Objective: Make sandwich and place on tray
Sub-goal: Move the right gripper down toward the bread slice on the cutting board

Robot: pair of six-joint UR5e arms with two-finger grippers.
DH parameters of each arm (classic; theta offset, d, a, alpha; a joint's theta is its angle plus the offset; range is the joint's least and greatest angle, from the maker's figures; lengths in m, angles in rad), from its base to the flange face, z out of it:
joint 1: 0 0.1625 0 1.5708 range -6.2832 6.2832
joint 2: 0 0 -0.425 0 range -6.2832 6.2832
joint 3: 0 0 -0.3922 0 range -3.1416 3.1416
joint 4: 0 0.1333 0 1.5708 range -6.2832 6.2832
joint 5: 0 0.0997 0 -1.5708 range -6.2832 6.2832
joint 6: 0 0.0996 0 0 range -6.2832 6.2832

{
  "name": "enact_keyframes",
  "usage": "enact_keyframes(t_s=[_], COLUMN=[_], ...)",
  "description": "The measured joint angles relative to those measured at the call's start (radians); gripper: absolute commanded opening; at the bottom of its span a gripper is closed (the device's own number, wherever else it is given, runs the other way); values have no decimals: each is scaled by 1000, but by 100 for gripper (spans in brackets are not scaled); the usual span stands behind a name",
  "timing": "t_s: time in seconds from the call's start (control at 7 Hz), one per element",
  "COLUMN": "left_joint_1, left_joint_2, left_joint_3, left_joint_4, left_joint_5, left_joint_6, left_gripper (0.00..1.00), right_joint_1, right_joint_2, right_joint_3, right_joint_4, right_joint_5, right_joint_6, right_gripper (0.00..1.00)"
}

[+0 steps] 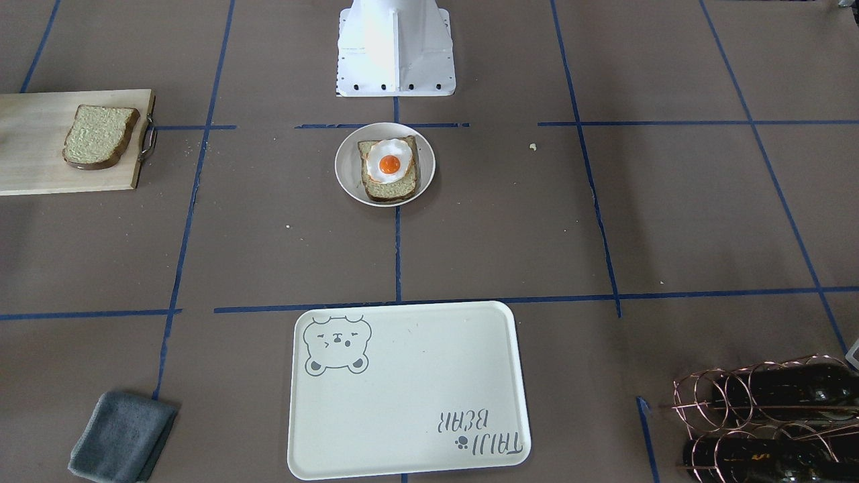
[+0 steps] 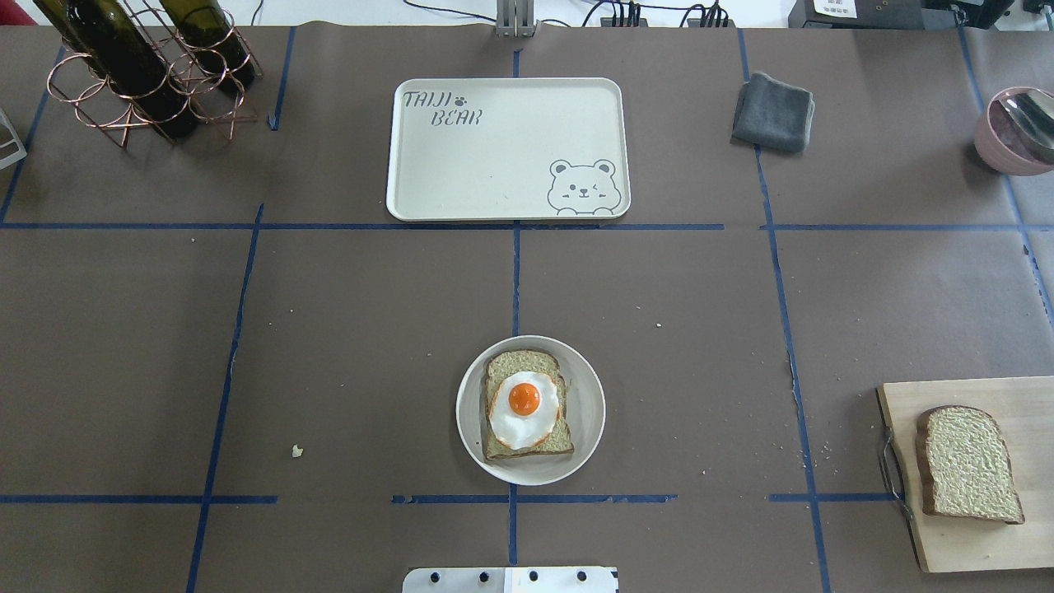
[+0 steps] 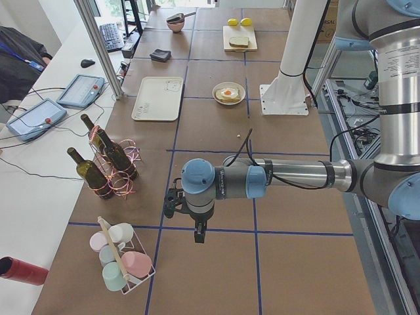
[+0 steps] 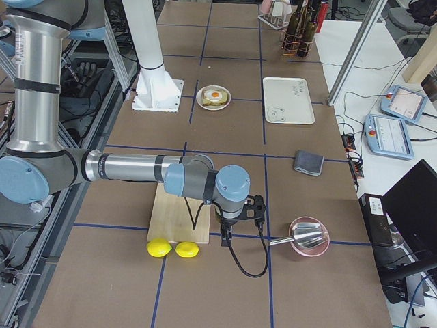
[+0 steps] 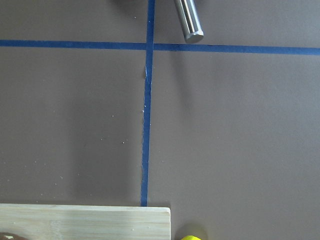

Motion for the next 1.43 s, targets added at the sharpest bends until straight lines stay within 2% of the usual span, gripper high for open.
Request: enact_keyframes(t_s=[0.43,0.71,1.0,1.14,1.43], left_joint_1=[2,8,46,87,138], left_joint_2=[-22,-113,-175,-187,-204], left_joint_3=[-8,-18,-10,1,16], left_joint_4=[-2,-29,-184,-296,-393], left_joint_5=[3,9,5,3,3], left_joint_6=[1,1,-4,-9,-17], left_gripper=[100,100,100,100,100], right_joint_1=[0,-2,-27,-59,-166], right_joint_2=[5,21,52,53,29], right_joint_3=[5,50,124,144,198], right_joint_4=[3,3,-1,3,72], right_joint_5=[3,12,34,81,160], right_joint_6=[2,6,13,52,261], right_gripper=[100,100,100,100,100])
